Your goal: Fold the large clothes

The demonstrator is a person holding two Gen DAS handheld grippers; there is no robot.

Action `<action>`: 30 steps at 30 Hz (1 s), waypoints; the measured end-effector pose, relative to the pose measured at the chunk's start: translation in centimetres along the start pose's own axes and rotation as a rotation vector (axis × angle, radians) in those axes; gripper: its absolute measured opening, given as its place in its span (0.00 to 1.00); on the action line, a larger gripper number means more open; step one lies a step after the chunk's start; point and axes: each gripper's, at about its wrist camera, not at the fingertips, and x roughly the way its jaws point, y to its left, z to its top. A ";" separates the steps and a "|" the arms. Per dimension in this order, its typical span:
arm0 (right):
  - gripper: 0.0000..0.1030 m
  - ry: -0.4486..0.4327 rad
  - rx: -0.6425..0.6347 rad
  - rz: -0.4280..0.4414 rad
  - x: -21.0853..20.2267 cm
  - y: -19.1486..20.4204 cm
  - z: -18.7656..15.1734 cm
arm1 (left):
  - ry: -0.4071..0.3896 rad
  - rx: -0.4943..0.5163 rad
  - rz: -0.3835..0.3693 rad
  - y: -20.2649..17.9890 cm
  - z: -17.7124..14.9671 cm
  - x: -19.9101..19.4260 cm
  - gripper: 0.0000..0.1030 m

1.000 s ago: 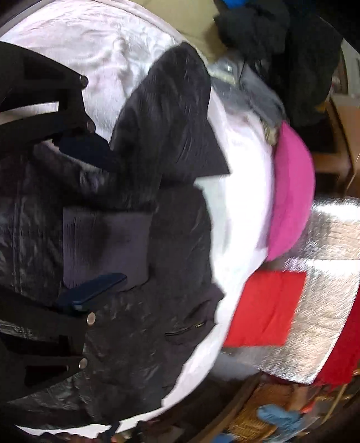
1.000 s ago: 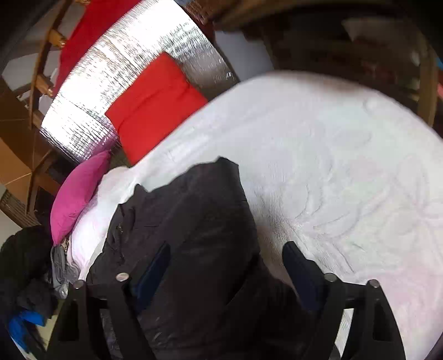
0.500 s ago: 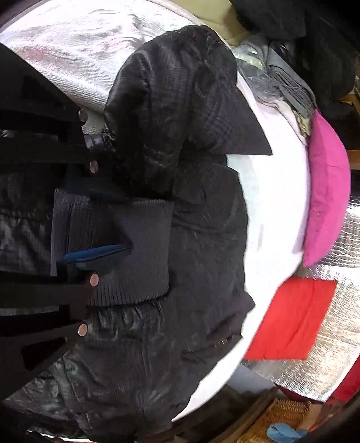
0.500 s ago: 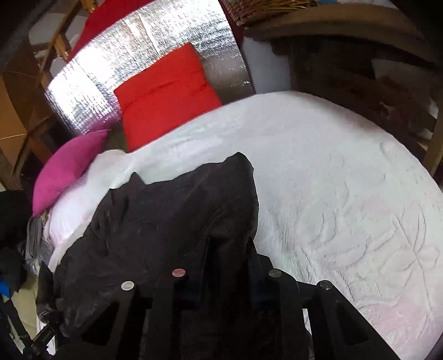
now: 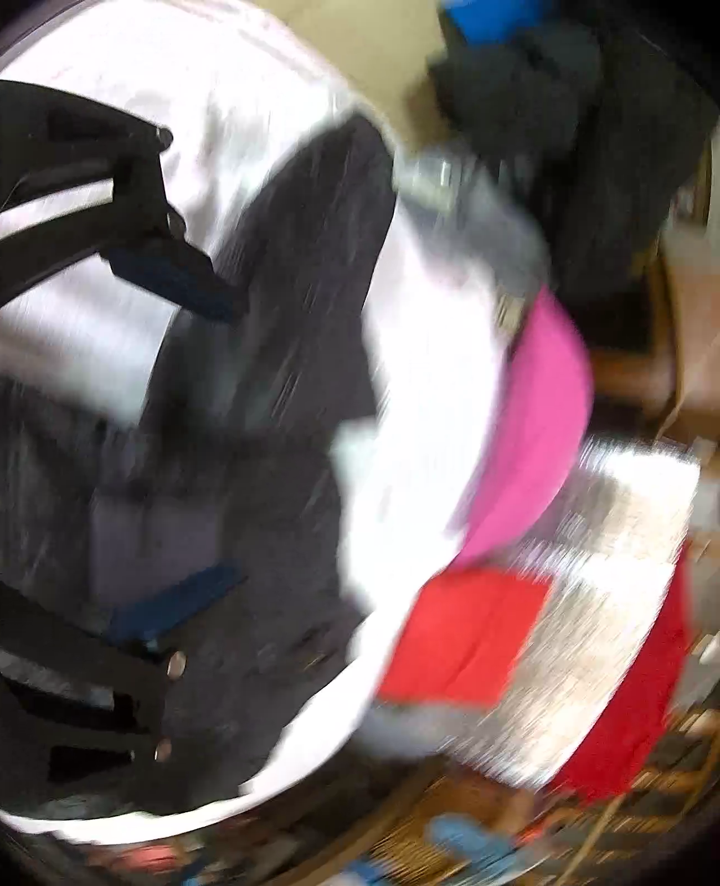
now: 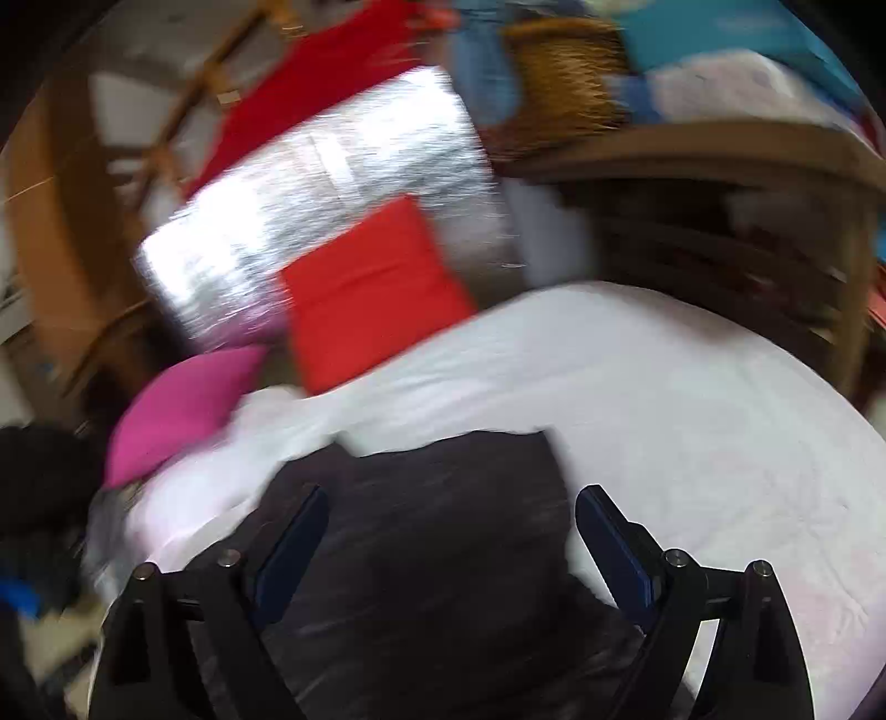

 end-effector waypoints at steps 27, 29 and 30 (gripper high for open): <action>0.41 0.417 -0.271 0.193 6.9 9.9 -9.6 | 0.102 -0.723 -0.055 22.2 2.6 12.5 0.09; 0.41 0.398 -0.263 0.178 6.4 9.6 -9.1 | 0.041 -0.627 -0.056 19.9 4.3 10.8 0.07; 0.41 0.382 -0.258 0.169 6.0 9.2 -8.5 | 0.026 -0.576 -0.054 18.6 5.0 10.0 0.07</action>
